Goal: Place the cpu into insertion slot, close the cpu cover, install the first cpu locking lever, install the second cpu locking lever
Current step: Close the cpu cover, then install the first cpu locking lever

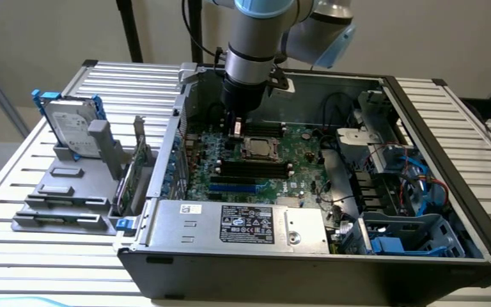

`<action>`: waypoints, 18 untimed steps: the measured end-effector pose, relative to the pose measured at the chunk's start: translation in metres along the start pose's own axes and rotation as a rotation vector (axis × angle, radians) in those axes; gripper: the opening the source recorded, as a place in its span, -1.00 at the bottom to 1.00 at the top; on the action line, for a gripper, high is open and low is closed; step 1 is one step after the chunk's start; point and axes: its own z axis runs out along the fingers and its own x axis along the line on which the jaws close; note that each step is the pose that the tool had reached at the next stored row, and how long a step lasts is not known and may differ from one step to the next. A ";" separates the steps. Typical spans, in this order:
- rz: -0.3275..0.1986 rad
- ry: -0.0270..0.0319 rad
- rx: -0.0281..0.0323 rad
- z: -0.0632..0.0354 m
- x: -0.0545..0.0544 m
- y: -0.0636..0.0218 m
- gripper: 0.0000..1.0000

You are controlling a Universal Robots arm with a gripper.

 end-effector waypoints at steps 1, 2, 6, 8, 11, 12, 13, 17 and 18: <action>0.000 0.0000 0.0000 0.0000 0.000 0.0000 -0.79; 0.000 0.0001 0.0000 0.0000 0.000 0.0000 -0.79; 0.000 0.0001 0.0000 0.0000 0.000 0.0000 -0.79; 0.000 0.0001 0.0000 0.0000 0.000 0.0000 -0.79; 0.000 0.0001 0.0000 0.0000 0.000 0.0000 -0.79; 0.000 0.0001 0.0000 0.0000 0.000 0.0000 -0.79; 0.000 0.0002 0.0000 0.0000 0.000 -0.0001 -0.79; 0.009 0.0081 0.0006 0.0002 -0.001 -0.0027 -0.79; 0.011 0.0122 0.0019 0.0000 -0.001 -0.0034 -0.79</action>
